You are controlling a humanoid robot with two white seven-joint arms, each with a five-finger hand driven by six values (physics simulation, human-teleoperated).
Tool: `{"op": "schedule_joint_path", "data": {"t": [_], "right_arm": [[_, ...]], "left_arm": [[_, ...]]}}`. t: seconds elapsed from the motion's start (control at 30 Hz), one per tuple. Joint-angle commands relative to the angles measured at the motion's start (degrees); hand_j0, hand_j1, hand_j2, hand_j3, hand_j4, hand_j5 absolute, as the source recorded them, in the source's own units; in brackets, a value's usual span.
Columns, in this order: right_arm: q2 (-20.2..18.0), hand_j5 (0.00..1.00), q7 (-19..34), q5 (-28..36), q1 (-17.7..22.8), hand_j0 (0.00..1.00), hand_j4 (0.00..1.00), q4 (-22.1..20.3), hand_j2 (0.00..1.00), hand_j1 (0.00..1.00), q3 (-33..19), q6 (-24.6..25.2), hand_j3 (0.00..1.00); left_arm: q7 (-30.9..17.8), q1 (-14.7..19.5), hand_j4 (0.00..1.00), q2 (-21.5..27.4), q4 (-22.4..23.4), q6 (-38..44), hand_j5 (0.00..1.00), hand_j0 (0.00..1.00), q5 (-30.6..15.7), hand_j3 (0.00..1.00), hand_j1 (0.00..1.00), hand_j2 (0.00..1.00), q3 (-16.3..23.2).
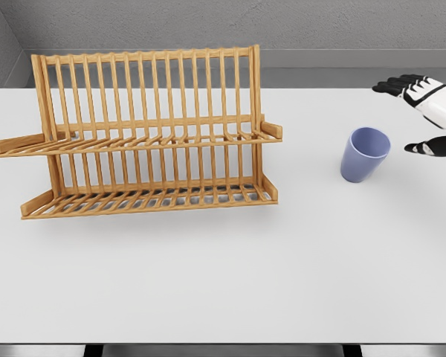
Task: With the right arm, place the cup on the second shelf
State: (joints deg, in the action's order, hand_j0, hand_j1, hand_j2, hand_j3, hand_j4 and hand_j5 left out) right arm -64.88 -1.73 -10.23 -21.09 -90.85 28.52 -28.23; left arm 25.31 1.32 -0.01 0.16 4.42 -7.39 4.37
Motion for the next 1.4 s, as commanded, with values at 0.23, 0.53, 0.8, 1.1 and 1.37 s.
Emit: {"op": "schedule_joint_path", "data": {"t": [0.23, 0.53, 0.8, 1.1, 1.37], "right_arm": [[-0.1, 1.0, 16.7, 0.6, -3.9, 1.0, 1.0, 0.6, 1.0, 1.0, -0.1, 1.7, 1.0], [4.8, 1.0, 36.7, 0.6, -13.6, 1.0, 1.0, 1.5, 1.0, 1.0, 0.2, 6.1, 1.0], [8.7, 1.0, 36.7, 0.5, -20.7, 1.0, 1.0, 7.4, 1.0, 1.0, 9.7, 6.0, 1.0], [10.2, 1.0, 36.7, 0.5, -20.9, 1.0, 1.0, 10.0, 1.0, 1.0, 12.8, 5.9, 1.0], [11.3, 1.0, 36.7, 0.5, -21.9, 1.0, 1.0, 11.9, 1.0, 1.0, 13.3, 6.0, 1.0]], "left_arm": [[0.0, 0.0, 1.0, 0.0, 0.0, 0.1, 1.0, 1.0, 0.0, 1.0, 1.0, 1.0, 0.0], [0.0, 0.0, 1.0, 0.0, 0.0, 0.0, 1.0, 1.0, 0.0, 1.0, 1.0, 1.0, 0.0], [0.0, 0.0, 1.0, 0.0, 0.0, 0.1, 1.0, 1.0, 0.0, 1.0, 1.0, 1.0, 0.0], [0.0, 0.0, 1.0, 0.0, 0.0, 0.1, 1.0, 1.0, 0.0, 1.0, 1.0, 1.0, 0.0], [0.0, 0.0, 1.0, 0.0, 0.0, 0.0, 1.0, 1.0, 0.0, 1.0, 1.0, 1.0, 0.0]]}}
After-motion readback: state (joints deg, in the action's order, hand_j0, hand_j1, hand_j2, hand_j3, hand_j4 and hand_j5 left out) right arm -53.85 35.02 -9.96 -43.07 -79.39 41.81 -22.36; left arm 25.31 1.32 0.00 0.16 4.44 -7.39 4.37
